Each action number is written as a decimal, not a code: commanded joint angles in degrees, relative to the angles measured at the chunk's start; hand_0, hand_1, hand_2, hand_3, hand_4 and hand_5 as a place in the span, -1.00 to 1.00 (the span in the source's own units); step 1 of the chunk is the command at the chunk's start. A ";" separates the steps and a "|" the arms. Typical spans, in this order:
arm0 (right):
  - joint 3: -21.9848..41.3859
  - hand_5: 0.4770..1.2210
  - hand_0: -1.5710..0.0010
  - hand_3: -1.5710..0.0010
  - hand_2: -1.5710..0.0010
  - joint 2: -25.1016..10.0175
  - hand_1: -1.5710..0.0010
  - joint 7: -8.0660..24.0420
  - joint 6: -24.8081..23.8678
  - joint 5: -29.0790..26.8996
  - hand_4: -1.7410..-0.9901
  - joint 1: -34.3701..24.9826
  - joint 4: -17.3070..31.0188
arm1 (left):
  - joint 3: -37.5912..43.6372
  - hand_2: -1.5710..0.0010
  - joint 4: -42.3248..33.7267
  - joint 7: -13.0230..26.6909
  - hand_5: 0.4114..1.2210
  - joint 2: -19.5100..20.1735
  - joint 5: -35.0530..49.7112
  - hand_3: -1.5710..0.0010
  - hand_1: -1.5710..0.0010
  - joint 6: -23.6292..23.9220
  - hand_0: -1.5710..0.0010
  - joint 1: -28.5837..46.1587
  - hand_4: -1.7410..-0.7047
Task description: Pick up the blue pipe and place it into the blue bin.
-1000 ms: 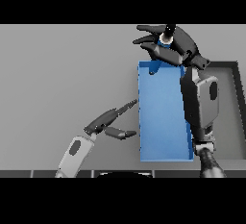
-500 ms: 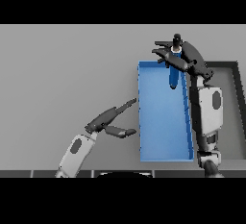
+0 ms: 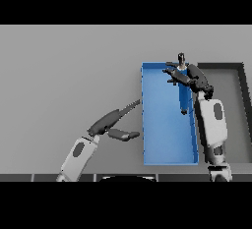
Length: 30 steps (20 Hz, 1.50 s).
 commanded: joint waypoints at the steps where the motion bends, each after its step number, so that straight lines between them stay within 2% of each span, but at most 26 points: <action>1: 2.07 1.00 -1.00 -0.28 -1.00 -1.50 -1.00 0.01 -1.14 -2.16 -0.58 0.31 1.75 | 0.06 1.00 -0.25 -0.22 -0.83 0.28 0.04 1.00 1.00 -0.08 1.00 0.16 0.58; 2: 4.77 1.00 -1.00 -0.02 -1.00 -3.00 -1.00 0.01 -3.18 -4.26 -0.67 0.04 3.65 | -0.08 1.00 -0.61 -0.38 -0.83 0.30 0.02 1.00 1.00 -0.06 1.00 0.38 0.58; 4: 10.87 1.00 -1.00 0.34 -1.00 -6.21 -1.00 0.01 -7.31 -9.26 -0.79 0.32 5.48 | 0.10 1.00 -1.25 -0.95 -0.82 0.66 0.08 1.00 1.00 0.13 1.00 0.77 0.59; 5: 14.62 0.86 -1.00 0.48 -1.00 -8.06 -1.00 -0.01 -9.73 -13.29 -0.83 -0.20 7.04 | 0.10 1.00 -1.12 -0.65 -0.81 0.63 0.03 1.00 1.00 0.16 1.00 0.74 0.59; 6: 18.27 0.84 -1.00 0.42 -0.93 -10.44 -1.00 0.00 -12.65 -17.48 -0.69 -1.26 8.10 | 0.70 1.00 -0.57 -0.77 -0.80 1.15 0.19 1.00 1.00 -0.04 1.00 0.29 0.58; 8: 25.81 0.80 -0.38 0.63 -0.26 -14.40 -0.31 0.00 -17.75 -25.33 -0.27 -3.88 9.90 | 0.08 1.00 -0.24 -0.42 -0.80 0.01 -0.05 1.00 1.00 0.26 1.00 -0.03 0.58; 10: 31.57 0.74 0.12 0.76 0.20 -18.32 0.16 0.00 -20.98 -30.52 -0.01 -5.56 9.19 | 0.69 1.00 -0.70 -0.27 -0.80 0.46 0.85 1.00 1.00 -0.24 1.00 -0.18 0.58; 11: 33.92 0.70 0.29 0.81 0.36 -19.51 0.33 0.01 -19.57 -30.40 0.07 -6.26 8.29 | 0.95 1.00 -0.32 0.64 -0.80 0.30 0.91 1.00 1.00 -0.10 1.00 -0.69 0.57; 12: 35.88 0.59 0.43 0.85 0.49 -21.09 0.47 0.02 -17.31 -28.36 0.16 -6.55 6.82 | 0.90 1.00 -0.70 -0.09 -0.80 0.68 1.03 1.00 1.00 -0.26 1.00 -0.03 0.57; 14: 39.72 0.30 0.64 0.90 0.67 -23.23 0.66 -0.02 -14.17 -23.64 0.31 -7.62 5.08 | 0.50 1.00 -0.54 -0.51 -0.80 0.74 0.35 1.00 1.00 0.09 1.00 0.83 0.57; 16: 41.58 0.06 0.77 0.94 0.79 -24.12 0.78 0.02 -12.31 -22.91 0.39 -7.79 4.07 | 0.44 1.00 -0.91 0.03 -0.79 0.61 0.69 1.00 1.00 -0.21 1.00 0.35 0.57; 19: 44.29 -0.17 0.88 0.97 0.89 -25.14 0.89 0.00 -10.74 -22.83 0.51 -9.00 4.48 | 0.29 1.00 -0.72 0.09 -0.79 0.50 0.58 1.00 1.00 -0.19 1.00 0.43 0.57; 24: 46.14 -0.33 0.96 0.99 0.96 -26.35 0.96 -0.52 -8.89 -22.53 0.71 -9.80 4.50 | 0.27 1.00 -0.81 0.11 -0.79 0.26 0.57 1.00 1.00 0.08 1.00 0.61 0.56; 30: 46.90 -0.36 0.98 0.99 0.98 -26.84 0.98 -2.00 -6.97 -21.75 0.75 -9.63 4.32 | 0.69 1.00 -0.14 -1.74 -0.79 1.63 0.03 1.00 1.00 0.08 1.00 1.60 0.57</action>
